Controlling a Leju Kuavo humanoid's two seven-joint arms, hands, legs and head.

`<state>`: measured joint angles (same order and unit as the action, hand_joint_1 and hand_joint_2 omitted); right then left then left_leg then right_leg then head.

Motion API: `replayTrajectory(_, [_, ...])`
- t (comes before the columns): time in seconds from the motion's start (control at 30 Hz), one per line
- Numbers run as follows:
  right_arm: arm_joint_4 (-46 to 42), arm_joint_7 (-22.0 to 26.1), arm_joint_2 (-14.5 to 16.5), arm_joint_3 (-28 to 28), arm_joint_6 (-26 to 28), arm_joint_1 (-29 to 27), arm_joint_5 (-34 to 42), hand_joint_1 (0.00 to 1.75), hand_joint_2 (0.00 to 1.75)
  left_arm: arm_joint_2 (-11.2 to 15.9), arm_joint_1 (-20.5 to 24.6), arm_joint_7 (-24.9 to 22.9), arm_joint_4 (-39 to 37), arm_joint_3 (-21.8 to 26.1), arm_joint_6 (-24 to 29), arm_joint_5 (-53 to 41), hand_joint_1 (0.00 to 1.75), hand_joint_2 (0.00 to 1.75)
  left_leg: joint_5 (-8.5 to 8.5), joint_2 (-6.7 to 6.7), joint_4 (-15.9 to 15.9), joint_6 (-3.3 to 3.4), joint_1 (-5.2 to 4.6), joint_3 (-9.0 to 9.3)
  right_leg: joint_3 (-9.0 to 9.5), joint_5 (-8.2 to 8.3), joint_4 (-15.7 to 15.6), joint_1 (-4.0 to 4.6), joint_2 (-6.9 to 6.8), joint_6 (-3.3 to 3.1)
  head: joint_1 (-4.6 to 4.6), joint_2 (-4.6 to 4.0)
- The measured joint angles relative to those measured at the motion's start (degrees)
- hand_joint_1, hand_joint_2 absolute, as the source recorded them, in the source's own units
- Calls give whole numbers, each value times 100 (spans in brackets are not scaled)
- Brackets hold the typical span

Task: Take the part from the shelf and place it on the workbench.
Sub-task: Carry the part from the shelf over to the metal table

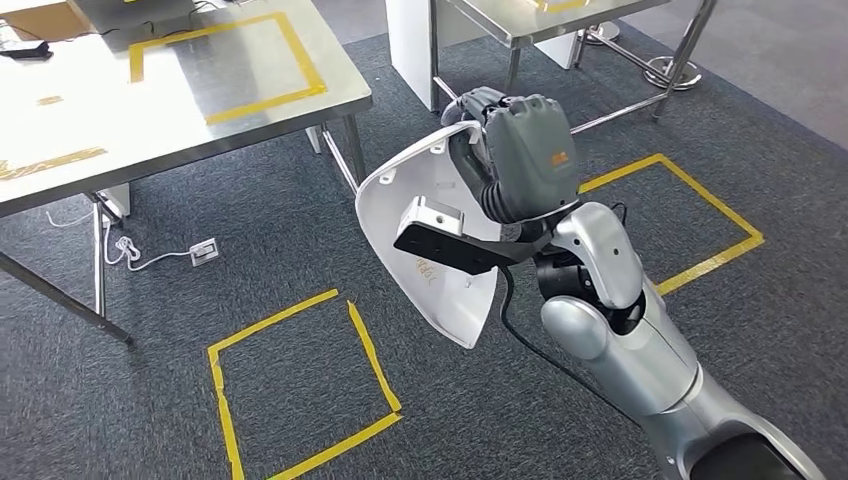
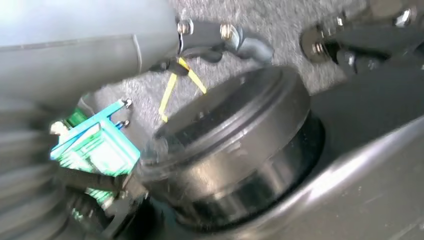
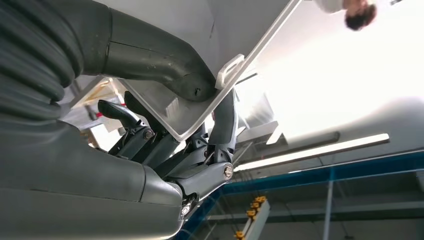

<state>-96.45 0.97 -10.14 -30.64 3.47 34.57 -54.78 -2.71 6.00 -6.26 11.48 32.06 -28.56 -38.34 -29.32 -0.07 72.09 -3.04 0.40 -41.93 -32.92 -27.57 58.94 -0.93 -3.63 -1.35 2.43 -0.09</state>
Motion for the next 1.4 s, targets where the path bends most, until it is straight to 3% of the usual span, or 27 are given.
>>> replayTrajectory(0.03, [0, 28, -7, 4, 33, -5, 21, 175, 175, 4, -1, -8, 1, 0, 0, 1, 0, 175, 190, 73, -376, 13, -1, 209, 11, -15, 7, 2, -61, 15, 0, 0])
replayTrajectory(0.1, [1, 61, -14, 22, 116, -1, 57, 175, 175, 8, 3, -22, 2, 0, 1, 7, 0, 175, 399, 241, -1063, 81, -27, 593, 21, -48, 28, 31, -153, 66, -5, 0])
replayTrajectory(0.17, [2, 53, -16, 47, 183, 9, 74, 175, 175, 8, -6, -32, 2, 0, 0, 16, 0, 175, 396, 276, -1275, 178, -53, 695, 28, -58, 28, 63, -217, 122, -18, 0])
replayTrajectory(0.23, [3, -14, -15, 66, 192, 25, 77, 175, 175, 8, -27, -39, 0, 0, 0, 21, 0, 175, 415, 194, -1300, 264, -45, 688, 48, -67, 23, 58, -227, 190, -26, 0])
replayTrajectory(0.3, [6, -81, -14, 81, 179, 55, 76, 175, 175, 13, -29, -42, 1, 0, 1, 22, 0, 175, 434, 139, -1334, 338, -21, 703, -39, -212, 232, 35, -4, 261, -34, 0])
replayTrajectory(0.37, [19, -107, -15, 90, 173, 75, 77, 175, 175, 10, -7, -41, 3, 0, 2, 22, 0, 175, 439, 90, -1342, 389, -8, 703, -357, -537, 885, 23, 259, 300, -45, 1])
replayTrajectory(0.4, [33, -115, -15, 90, 170, 77, 78, 175, 175, 5, 3, -40, 4, 0, 2, 21, 0, 175, 438, 61, -1339, 402, -10, 699, -555, -681, 1273, 24, 307, 307, -49, 1])
replayTrajectory(0.43, [51, -124, -16, 90, 168, 76, 78, 175, 175, 1, 8, -40, 3, 0, 2, 19, 0, 175, 438, 27, -1335, 406, -11, 698, -707, -741, 1550, 25, 326, 310, -51, 1])
replayTrajectory(0.47, [68, -128, -16, 90, 168, 78, 77, 175, 175, -2, 7, -40, 3, 0, 2, 13, 0, 175, 437, -5, -1331, 407, -11, 698, -771, -693, 1629, 24, 330, 307, -54, 0])
replayTrajectory(0.5, [79, -129, -16, 91, 168, 86, 75, 175, 175, -3, 7, -40, 2, 0, 2, 6, 0, 175, 437, -36, -1325, 404, -10, 700, -724, -542, 1479, 22, 330, 299, -56, 0])
replayTrajectory(0.57, [85, -128, -16, 94, 174, 126, 70, 175, 175, -4, 14, -39, 2, 0, 2, -13, 0, 175, 433, -89, -1309, 383, -13, 701, -393, -148, 723, 17, 346, 266, -60, 0])
replayTrajectory(0.63, [85, -127, -16, 100, 179, 176, 67, 175, 175, -6, 31, -39, 3, 0, 2, -34, 0, 175, 423, -129, -1283, 336, -36, 681, -133, 41, 135, 23, 371, 229, -60, 0])
replayTrajectory(0.77, [96, -130, -18, 107, 176, 302, 76, 175, 175, 2, 44, -44, 6, -1, 2, -69, 0, 175, 447, -133, -1305, 341, -57, 672, -90, 64, 15, 33, 383, 202, -55, 0])
replayTrajectory(1.03, [173, -165, -8, 107, 82, 720, 170, 175, 175, -1, 107, -87, 6, -4, 2, -74, 0, 175, 489, -130, -1379, 250, -56, 708, -91, 69, 16, 35, 383, 147, -56, 0])
replayTrajectory(1.2, [215, -209, 13, 107, 62, 833, 180, 175, 175, -7, 109, -96, 7, -4, 2, -74, 0, 175, 470, -129, -1414, 331, -54, 725, -65, 76, -25, 17, 374, 191, -54, 0])
replayTrajectory(1.27, [225, -217, 23, 107, 64, 870, 183, 175, 175, -26, 110, -100, 8, -4, 1, -74, 0, 175, 523, -122, -1539, 352, -12, 809, -105, 6, 83, 31, 373, 234, -64, 0])
replayTrajectory(1.3, [229, -221, 25, 107, 64, 888, 185, 175, 175, -36, 111, -103, 8, -4, 1, -74, 0, 175, 548, -117, -1587, 357, 14, 846, -205, -110, 297, 34, 373, 258, -73, 0])
replayTrajectory(1.4, [264, -243, 25, 107, 58, 910, 185, 175, 175, -45, 110, -123, 8, -4, 2, -75, 0, 175, 528, -113, -1585, 363, 29, 856, -743, -540, 1326, -13, 373, 337, -91, 0])
